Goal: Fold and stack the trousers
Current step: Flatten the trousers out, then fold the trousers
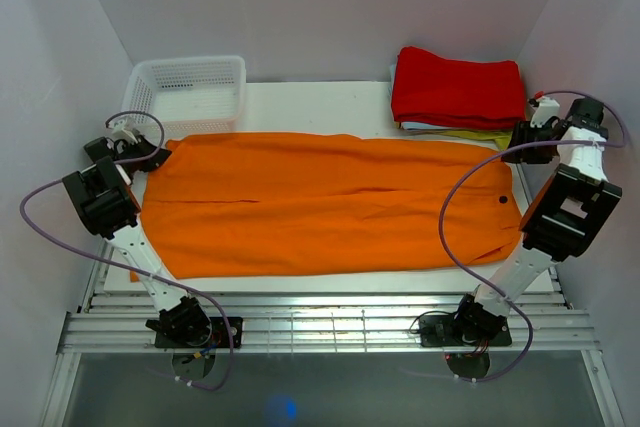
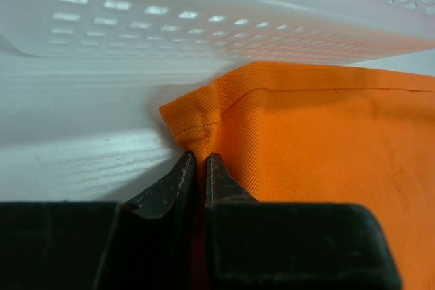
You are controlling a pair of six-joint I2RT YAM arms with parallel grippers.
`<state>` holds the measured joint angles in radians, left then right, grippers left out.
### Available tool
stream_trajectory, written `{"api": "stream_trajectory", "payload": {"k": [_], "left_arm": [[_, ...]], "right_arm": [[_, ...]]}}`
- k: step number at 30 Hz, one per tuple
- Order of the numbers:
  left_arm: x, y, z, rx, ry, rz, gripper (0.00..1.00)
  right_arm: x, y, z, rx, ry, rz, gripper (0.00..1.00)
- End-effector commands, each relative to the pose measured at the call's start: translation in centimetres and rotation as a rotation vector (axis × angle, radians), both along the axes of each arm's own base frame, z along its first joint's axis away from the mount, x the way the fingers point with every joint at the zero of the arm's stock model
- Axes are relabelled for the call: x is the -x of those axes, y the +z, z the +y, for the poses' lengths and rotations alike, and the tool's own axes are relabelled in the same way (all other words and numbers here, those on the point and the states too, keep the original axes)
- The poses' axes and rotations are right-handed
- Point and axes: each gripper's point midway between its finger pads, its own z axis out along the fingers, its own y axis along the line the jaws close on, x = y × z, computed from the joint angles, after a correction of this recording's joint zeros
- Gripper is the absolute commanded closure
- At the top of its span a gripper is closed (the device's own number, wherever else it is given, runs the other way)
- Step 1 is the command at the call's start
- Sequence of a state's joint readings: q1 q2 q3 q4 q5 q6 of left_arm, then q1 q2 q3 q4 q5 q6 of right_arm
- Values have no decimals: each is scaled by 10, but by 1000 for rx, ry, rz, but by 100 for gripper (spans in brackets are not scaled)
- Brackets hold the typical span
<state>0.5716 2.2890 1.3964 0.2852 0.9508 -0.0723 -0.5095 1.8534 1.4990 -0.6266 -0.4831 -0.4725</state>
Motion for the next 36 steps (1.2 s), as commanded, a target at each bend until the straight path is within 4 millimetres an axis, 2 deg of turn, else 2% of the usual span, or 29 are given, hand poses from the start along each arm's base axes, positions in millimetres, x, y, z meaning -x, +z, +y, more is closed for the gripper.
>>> {"api": "stream_trajectory", "payload": {"k": [1,3,5,10,11,12,13,14,16,17,19,20,24,27,28,30,31,33,34,36], "left_arm": [[5,49,-1,-59,6,-64,100],[9,56,0,-108,-3,-91,100],[12,66,0,-141,-16,-110,100],[20,70,-6,-173,-56,-114,100],[21,71,-8,-179,-64,-119,100],[23,73,-8,-187,-66,-123,100],[25,72,-9,-189,-69,-117,100],[27,70,-10,-208,-83,-123,100],[30,72,-11,-225,-95,-128,100],[33,69,-13,-231,-99,-124,100],[37,72,-16,-243,-109,-129,100],[39,72,-17,-247,-115,-130,100],[46,71,-19,-265,-123,-118,100],[46,77,-19,-275,-126,-122,100],[46,79,-19,-278,-127,-125,100],[45,84,-19,-275,-129,-124,100],[45,87,-19,-272,-129,-124,100],[46,93,-19,-278,-131,-136,100],[47,95,-20,-279,-131,-139,100],[47,105,-21,-292,-130,-162,100]], "right_arm": [[-3,-3,-21,58,-10,56,47],[-7,-2,-27,35,-42,46,47],[-11,-2,-24,-19,-102,35,43],[-39,1,-27,-96,-186,-41,36],[-43,-11,-27,-119,-195,-15,34],[-47,-16,-27,-142,-213,-1,34],[-56,-10,-30,-153,-214,-17,34],[-60,-24,-29,-177,-218,9,33],[-71,-27,-31,-194,-233,7,32],[-76,-38,-26,-194,-224,20,31],[-81,-47,-21,-186,-210,28,30],[-82,-58,-13,-195,-195,51,31],[-81,-77,13,-294,-150,98,32],[-74,-86,30,-382,-112,136,39],[-74,-85,36,-412,-91,136,53],[-72,-78,40,-432,-56,115,67],[-71,-64,39,-425,-49,87,77],[-68,-52,40,-428,-26,57,86],[-68,-32,38,-427,-9,7,92],[-66,-13,36,-419,19,-53,92]]}}
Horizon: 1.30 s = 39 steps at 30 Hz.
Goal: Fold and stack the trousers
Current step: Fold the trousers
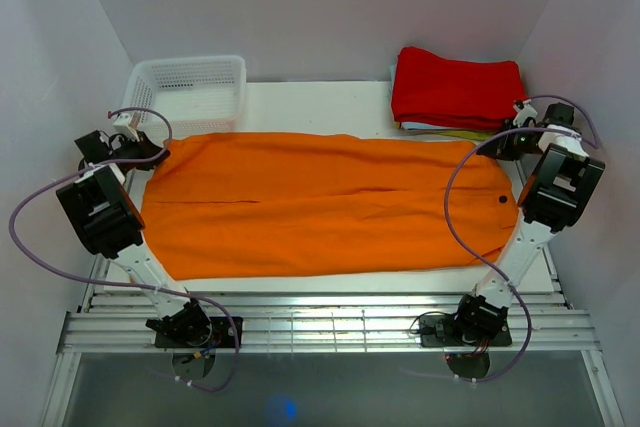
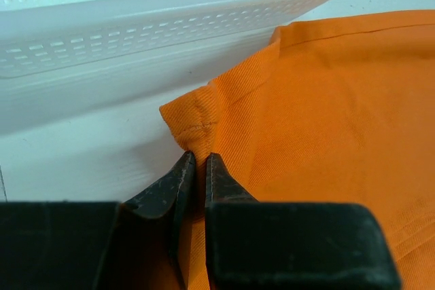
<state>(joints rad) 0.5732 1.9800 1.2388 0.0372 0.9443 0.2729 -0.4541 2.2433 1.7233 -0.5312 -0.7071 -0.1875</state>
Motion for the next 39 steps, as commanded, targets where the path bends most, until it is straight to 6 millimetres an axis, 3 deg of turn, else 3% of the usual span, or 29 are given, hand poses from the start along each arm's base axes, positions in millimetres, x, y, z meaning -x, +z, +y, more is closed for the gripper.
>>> {"api": "stream_trajectory", "payload": {"k": [1,5,10,18,21,25,27,29,35,36,37,38,39], "left_arm": [[2,48,-2,-46,-33,-100,100],[6,64,0,-64,-28,-147,100],[18,78,-4,-113,-89,-211,100],[63,71,-33,-344,-248,-324,100],[81,46,-42,-388,-291,-292,100],[100,12,-39,-455,-346,-223,100],[108,5,-39,-529,-378,-253,100],[121,-9,-40,-579,-405,-257,100],[129,-14,-19,-588,-352,-240,100],[131,-15,-18,-573,-349,-230,93],[132,-13,-14,-568,-340,-226,82],[141,-16,-20,-518,-352,-194,72],[138,-5,-18,-548,-379,-234,62]], "right_arm": [[10,75,-3,-40,36,-186,92],[21,110,-9,-22,63,-331,92],[43,121,-18,96,114,-413,92],[86,84,-14,313,263,-450,92],[86,64,-26,356,252,-358,92],[90,51,-46,431,236,-294,92],[97,60,-39,423,270,-356,92],[113,52,-32,437,327,-375,92],[140,36,-41,550,408,-361,91],[145,32,-42,546,415,-329,87],[148,32,-43,549,422,-320,69],[148,36,-46,569,441,-329,60],[152,41,-45,571,448,-328,42]]}}
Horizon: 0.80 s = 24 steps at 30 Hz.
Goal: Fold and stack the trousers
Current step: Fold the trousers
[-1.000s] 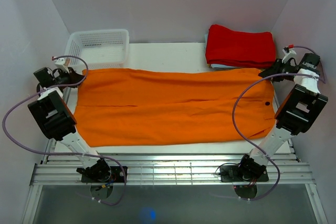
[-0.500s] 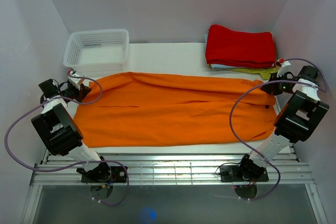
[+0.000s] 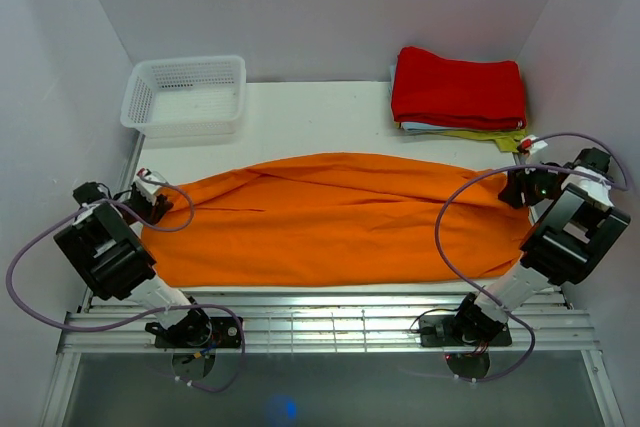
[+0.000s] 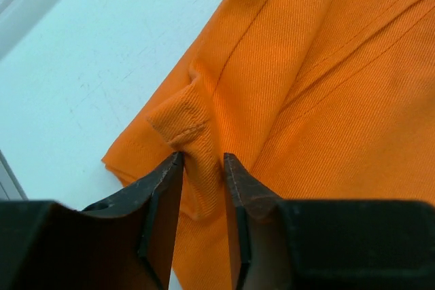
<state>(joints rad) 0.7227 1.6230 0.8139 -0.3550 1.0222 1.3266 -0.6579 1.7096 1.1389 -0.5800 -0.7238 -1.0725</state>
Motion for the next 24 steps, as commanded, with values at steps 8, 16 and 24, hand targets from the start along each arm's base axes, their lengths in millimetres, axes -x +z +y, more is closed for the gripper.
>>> {"api": "stream_trajectory", "payload": {"k": [8,16,24], "left_arm": [[18,71,2,-32,-141,-51,27],[8,81,-5,-67,-257,173,23],[27,61,-37,-133,-184,545,18]], "right_arm": [[11,59,-20,266,207,-86,17],[-14,89,-16,307,358,-60,8],[-18,77,1,359,386,48,8]]}}
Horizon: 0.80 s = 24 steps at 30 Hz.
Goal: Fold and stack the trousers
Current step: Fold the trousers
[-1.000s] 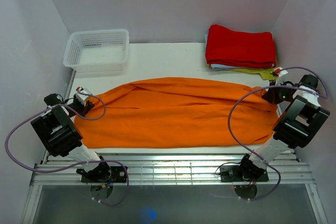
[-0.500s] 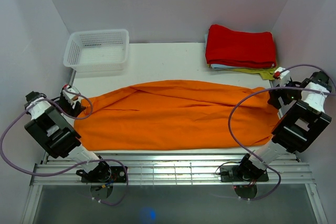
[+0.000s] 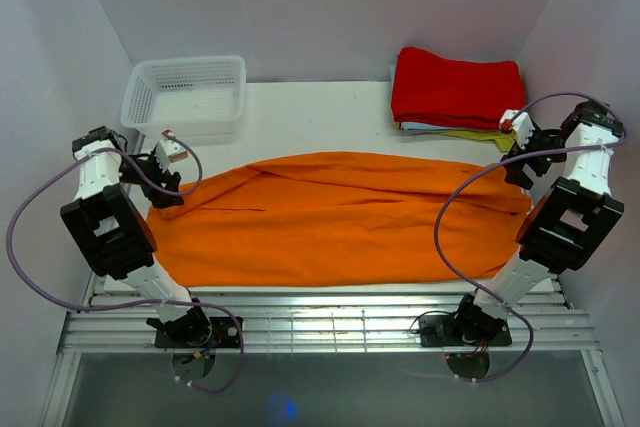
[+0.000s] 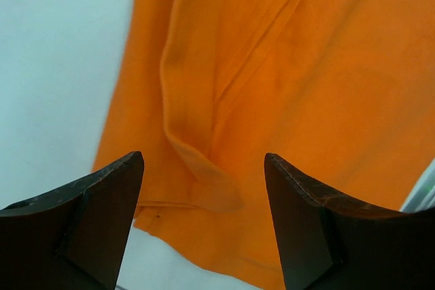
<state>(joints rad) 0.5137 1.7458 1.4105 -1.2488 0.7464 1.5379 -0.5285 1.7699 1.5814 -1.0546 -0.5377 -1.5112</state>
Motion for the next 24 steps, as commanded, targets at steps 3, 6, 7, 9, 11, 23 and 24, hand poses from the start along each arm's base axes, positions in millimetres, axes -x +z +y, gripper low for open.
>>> {"api": "stream_trajectory", "payload": {"k": [3,6,7,9,11,23,24], "left_arm": [[31,-12,-3,-143,99,180,18],[28,-22,6,-252,146,171,19],[32,-30,5,-267,164,184,20],[21,-33,18,-349,208,131,21],[25,-42,23,-390,229,157,23],[-3,-45,39,-425,277,138,100],[-3,-46,39,-430,274,137,100]], "right_arm": [[5,-1,0,45,-27,64,8],[0,1,-1,54,-35,53,8],[-1,1,-1,52,-38,50,8],[-5,2,-2,61,-39,37,8],[-5,2,-1,69,-25,39,8],[-21,5,18,126,143,23,1],[-25,-2,24,110,156,47,1]]}}
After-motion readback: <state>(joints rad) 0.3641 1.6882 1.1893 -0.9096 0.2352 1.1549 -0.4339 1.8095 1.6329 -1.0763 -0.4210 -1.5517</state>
